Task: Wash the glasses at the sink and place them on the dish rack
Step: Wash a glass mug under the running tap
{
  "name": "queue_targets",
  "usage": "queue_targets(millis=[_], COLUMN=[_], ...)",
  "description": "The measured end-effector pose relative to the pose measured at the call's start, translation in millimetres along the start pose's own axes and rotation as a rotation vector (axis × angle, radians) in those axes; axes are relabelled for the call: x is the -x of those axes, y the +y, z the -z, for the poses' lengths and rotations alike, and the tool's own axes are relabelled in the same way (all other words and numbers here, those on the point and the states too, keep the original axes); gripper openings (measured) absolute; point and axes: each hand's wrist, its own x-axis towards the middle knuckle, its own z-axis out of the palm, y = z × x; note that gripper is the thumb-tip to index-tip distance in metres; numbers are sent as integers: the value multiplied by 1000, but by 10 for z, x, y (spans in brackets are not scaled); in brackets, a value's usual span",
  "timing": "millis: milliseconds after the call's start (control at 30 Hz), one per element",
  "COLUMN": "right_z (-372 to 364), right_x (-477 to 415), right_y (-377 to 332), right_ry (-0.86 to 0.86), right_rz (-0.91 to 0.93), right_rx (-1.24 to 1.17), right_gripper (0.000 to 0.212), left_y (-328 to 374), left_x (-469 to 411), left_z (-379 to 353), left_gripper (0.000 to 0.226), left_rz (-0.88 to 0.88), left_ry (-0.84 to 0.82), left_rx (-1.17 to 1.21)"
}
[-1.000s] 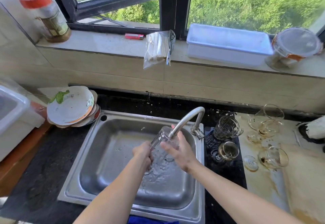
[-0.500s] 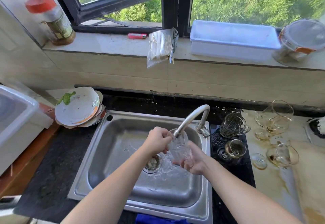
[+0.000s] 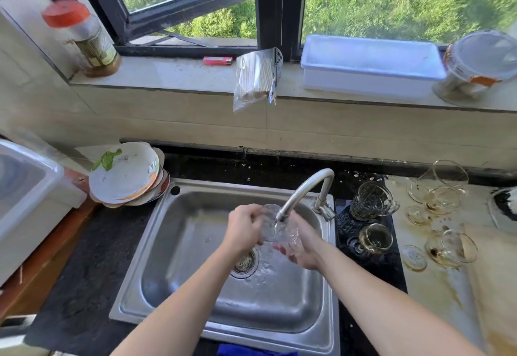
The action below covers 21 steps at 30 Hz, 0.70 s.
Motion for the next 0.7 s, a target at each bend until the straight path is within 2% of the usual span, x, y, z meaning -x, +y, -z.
queue_targets(millis=[133, 233, 267, 333, 400, 433, 500, 567, 633, 700], right_z=[118, 76, 42, -4, -37, -64, -124, -136, -95, -20], right_x=[79, 48, 42, -12, -66, -48, -3, 97, 189, 247], right_y=[-5, -89, -108, -135, -124, -108, -31, 64, 82, -1], right_ry=[-99, -139, -122, 53, 232, 286, 316, 300, 286, 256], right_rz=[-41, -11, 27, 147, 324, 410, 529, 611, 670, 652], right_rx=[8, -36, -26, 48, 113, 152, 274, 407, 548, 687], right_gripper=[47, 44, 41, 43, 58, 68, 81, 85, 86, 82], left_y=[-177, -230, -260, -321, -338, -313, -242, -211, -241, -266], left_x=[49, 34, 16, 4, 23, 26, 14, -11, -26, -26], left_z=[60, 42, 33, -5, -82, -128, -205, -263, -309, -330], left_gripper=[15, 17, 16, 13, 10, 15, 32, 34, 29, 29], left_rz=[103, 168, 209, 343, 516, 609, 763, 842, 873, 851], left_ry=[-105, -88, -74, 36, 180, 196, 106, 36, 93, 129], left_rx=[128, 287, 337, 436, 586, 708, 929, 1041, 1074, 1040])
